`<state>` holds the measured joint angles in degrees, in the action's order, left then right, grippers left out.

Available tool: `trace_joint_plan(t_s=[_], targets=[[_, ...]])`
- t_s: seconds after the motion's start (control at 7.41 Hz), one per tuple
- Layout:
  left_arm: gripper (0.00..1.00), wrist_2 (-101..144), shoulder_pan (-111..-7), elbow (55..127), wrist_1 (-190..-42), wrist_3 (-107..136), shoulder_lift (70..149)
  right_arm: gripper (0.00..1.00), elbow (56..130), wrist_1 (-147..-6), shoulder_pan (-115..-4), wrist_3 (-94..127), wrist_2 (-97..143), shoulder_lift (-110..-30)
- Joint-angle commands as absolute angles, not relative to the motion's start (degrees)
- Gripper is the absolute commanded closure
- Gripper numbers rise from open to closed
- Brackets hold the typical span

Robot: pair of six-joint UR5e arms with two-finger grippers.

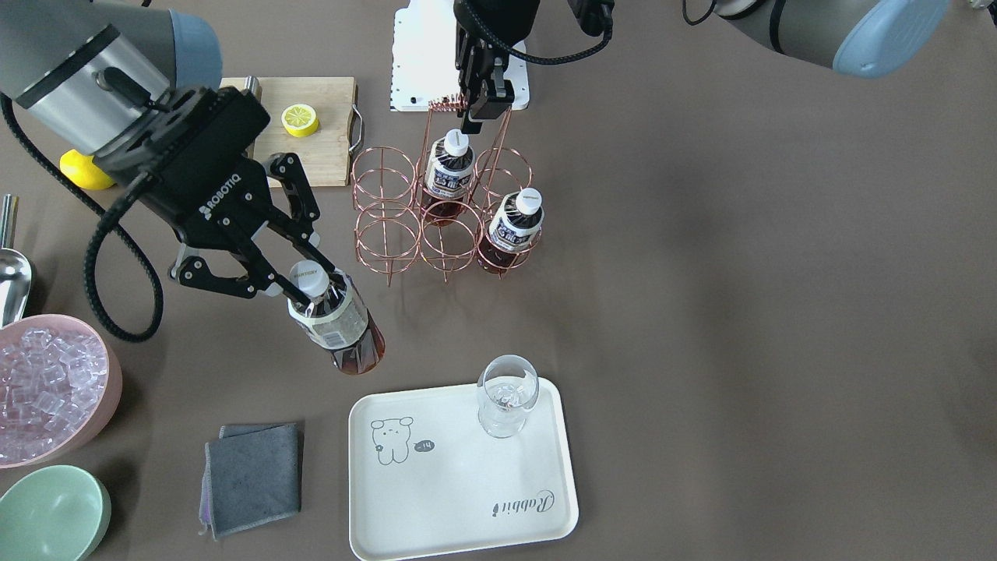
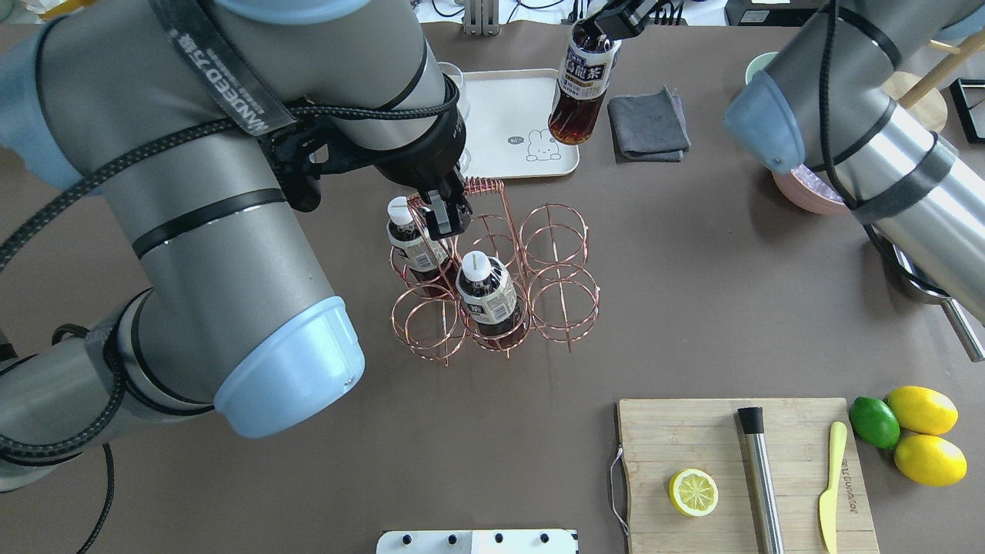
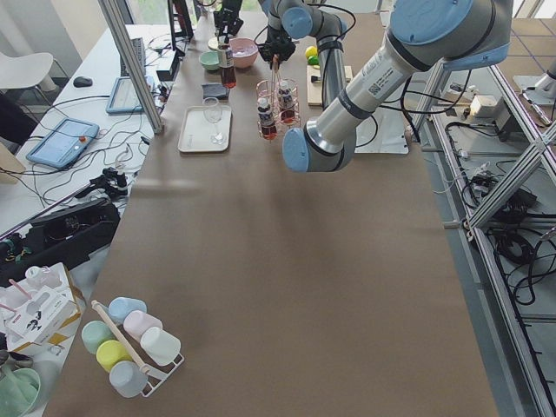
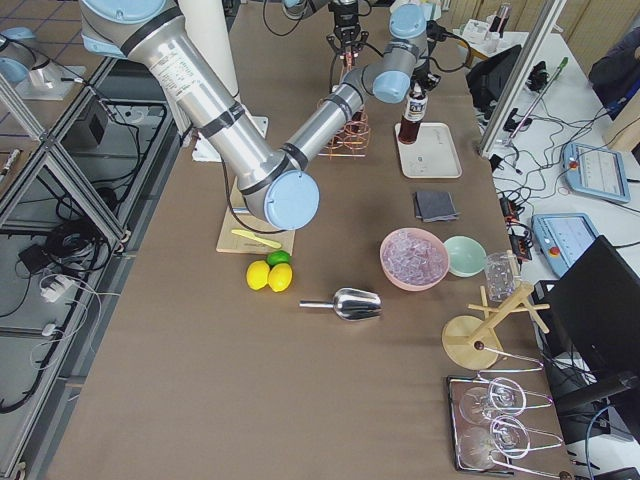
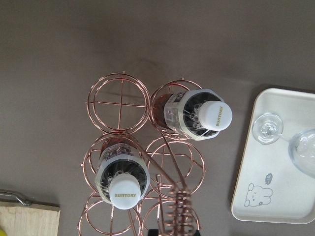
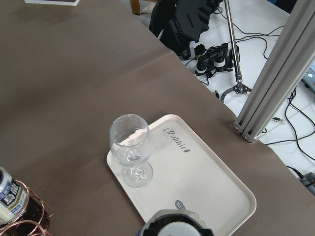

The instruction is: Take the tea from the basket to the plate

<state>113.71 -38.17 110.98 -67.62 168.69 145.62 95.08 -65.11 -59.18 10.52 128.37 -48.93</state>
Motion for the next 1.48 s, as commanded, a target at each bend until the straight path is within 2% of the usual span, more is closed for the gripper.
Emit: trace_joint_plan(t_s=[0.0,0.27,0.54,1.35], targets=[[1.00,114.08,-41.12,111.27,-63.66,164.82,145.55,1.00,81.79,-63.21,-60.20,9.93,127.18,-41.77],[1.00,116.18,-44.89,111.70,-63.46,159.81,142.40,1.00,73.60,-60.03,-60.21,10.02,125.26,-38.69],[1.00,117.76,-47.89,112.59,-62.23,153.32,138.71,1.00,69.19,-54.60,-58.98,12.64,122.97,-37.97],[1.00,120.85,-58.69,112.41,-56.96,132.40,133.26,1.00,65.39,-46.16,-52.83,17.66,115.67,-37.79]])
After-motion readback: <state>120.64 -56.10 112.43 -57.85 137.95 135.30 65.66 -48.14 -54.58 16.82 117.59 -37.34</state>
